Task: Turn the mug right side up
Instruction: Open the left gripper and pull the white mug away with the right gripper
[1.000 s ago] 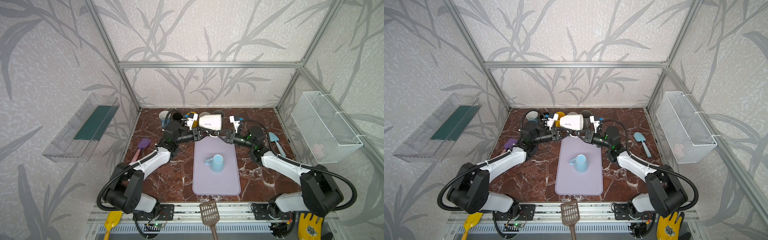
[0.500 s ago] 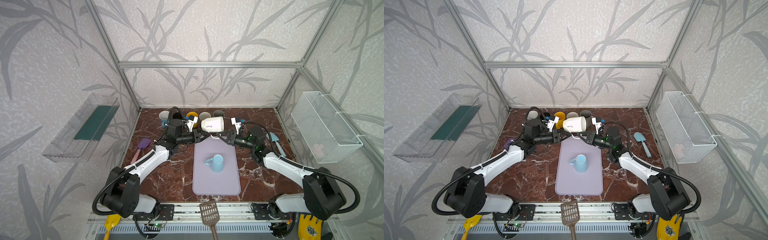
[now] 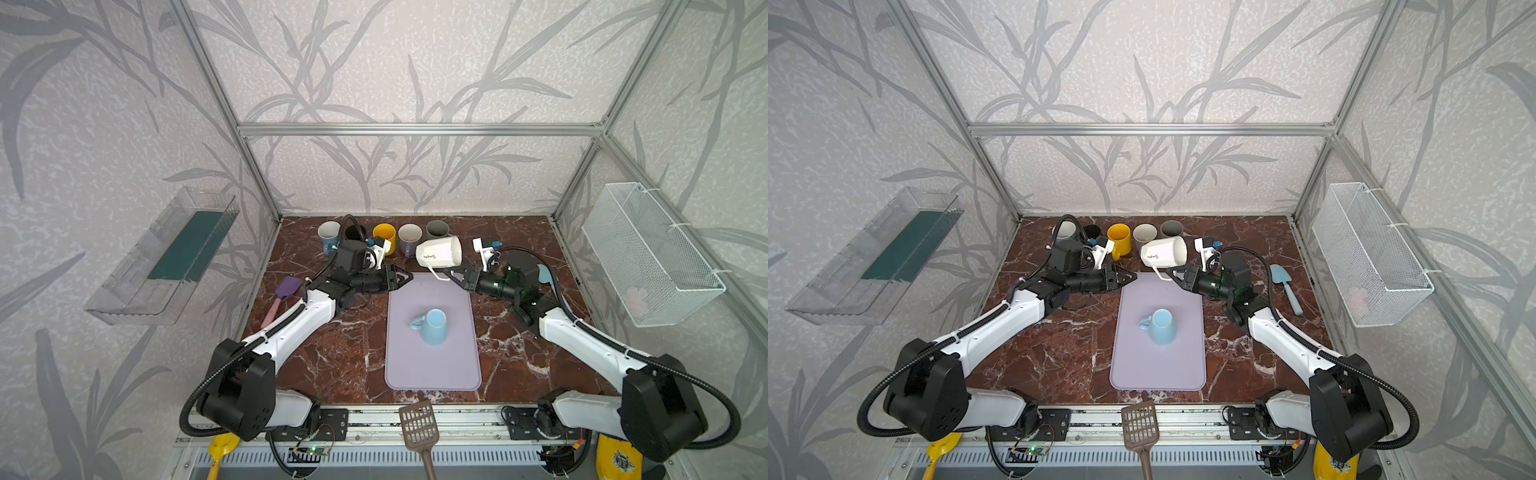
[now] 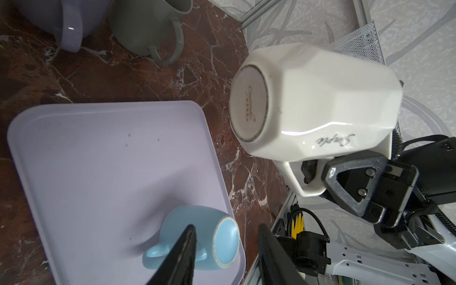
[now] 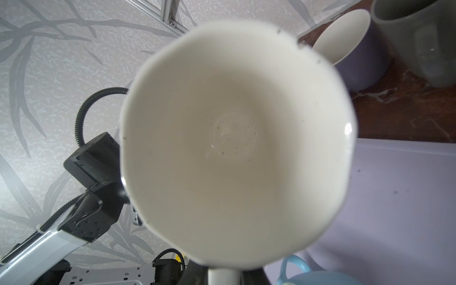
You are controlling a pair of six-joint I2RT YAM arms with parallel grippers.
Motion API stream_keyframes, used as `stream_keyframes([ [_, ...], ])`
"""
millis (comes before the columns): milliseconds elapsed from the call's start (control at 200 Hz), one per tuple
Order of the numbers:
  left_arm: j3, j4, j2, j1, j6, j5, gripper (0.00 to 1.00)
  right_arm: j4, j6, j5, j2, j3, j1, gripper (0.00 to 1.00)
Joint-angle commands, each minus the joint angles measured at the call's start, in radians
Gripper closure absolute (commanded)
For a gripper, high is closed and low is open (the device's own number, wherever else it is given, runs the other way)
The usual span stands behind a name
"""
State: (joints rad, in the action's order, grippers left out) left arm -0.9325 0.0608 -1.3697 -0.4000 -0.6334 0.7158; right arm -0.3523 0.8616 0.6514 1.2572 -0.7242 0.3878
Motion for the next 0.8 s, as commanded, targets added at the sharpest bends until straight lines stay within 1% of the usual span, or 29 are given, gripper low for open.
stream_keyframes([
  [0, -0.045, 0.066, 0.031, 0.000, 0.048, -0.040, 0.57, 0.018, -0.087, -0.001, -0.056, -0.056, -0.022, 1.00],
  [65, -0.049, 0.086, 0.034, 0.000, 0.059, -0.051, 0.57, 0.037, -0.105, -0.002, -0.066, -0.053, -0.034, 1.00],
  [185, -0.055, 0.110, 0.034, -0.001, 0.071, -0.065, 0.57, 0.137, -0.147, -0.018, -0.079, -0.073, -0.056, 1.00],
  [360, -0.060, 0.119, 0.036, -0.002, 0.075, -0.067, 0.57, 0.184, -0.171, -0.026, -0.095, -0.077, -0.084, 1.00],
  [550, -0.068, 0.136, 0.036, -0.002, 0.084, -0.071, 0.57, 0.281, -0.219, -0.042, -0.089, -0.110, -0.103, 1.00],
  [575, -0.069, 0.139, 0.037, -0.002, 0.085, -0.073, 0.57, 0.293, -0.252, -0.045, -0.086, -0.114, -0.106, 1.00],
  [795, -0.081, 0.157, 0.039, -0.002, 0.094, -0.073, 0.57, 0.397, -0.325, -0.110, -0.058, -0.153, -0.125, 1.00],
])
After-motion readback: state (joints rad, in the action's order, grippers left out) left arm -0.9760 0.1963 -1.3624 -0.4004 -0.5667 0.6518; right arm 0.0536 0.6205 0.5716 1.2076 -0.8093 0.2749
